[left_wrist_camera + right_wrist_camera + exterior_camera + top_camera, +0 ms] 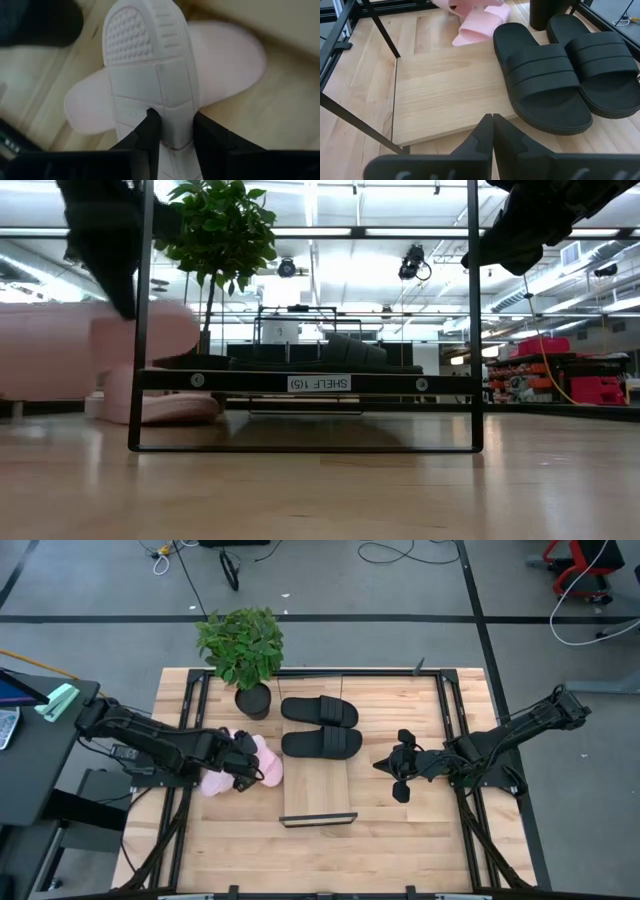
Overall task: Pick and place slides into the shelf
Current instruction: Put the bottom pink slipper on the shelf
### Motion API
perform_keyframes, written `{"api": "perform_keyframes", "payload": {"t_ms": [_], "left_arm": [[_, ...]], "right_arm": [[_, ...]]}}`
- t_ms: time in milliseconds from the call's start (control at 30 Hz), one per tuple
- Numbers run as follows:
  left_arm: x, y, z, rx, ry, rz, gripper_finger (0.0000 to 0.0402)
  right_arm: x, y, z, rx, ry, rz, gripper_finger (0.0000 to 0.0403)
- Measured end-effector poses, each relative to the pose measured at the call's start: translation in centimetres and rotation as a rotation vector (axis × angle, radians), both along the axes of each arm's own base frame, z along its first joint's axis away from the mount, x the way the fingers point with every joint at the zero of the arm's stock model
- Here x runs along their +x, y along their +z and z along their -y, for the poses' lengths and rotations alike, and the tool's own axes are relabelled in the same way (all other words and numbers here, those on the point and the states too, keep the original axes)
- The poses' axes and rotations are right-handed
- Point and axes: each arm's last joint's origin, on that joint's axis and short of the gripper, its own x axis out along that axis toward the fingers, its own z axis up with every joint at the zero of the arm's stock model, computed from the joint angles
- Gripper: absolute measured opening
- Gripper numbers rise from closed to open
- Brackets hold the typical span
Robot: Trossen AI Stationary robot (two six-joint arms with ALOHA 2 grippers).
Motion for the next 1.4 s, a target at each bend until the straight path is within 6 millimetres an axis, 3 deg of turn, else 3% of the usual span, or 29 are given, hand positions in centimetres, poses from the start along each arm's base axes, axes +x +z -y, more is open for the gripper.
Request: {"api": "perform_keyframes", "payload": {"t_ms": [367,633,1000,1400], "left_arm": [[-1.0,4.1,1.7,0.095,0.015,0.036,0.0089],[-2.1,7.4,4.6,0.261,0.033,0.316,0.0083],[-4.1,8.4,8.5,0.420,0.050,0.779,0.0080],[-2.3,6.4,12.4,0.627,0.008,0.995,0.0079]], "right_arm": [[0.0,0.0,0.0,0.000,0.000,0.000,0.0012],[0.0,0.0,0.0,0.000,0.000,0.000,0.0013],[0.0,0.0,0.0,0.009,-0.005,0.001,0.0014],[0.0,0.0,0.0,0.044,-0.026,0.006,0.0013]]}}
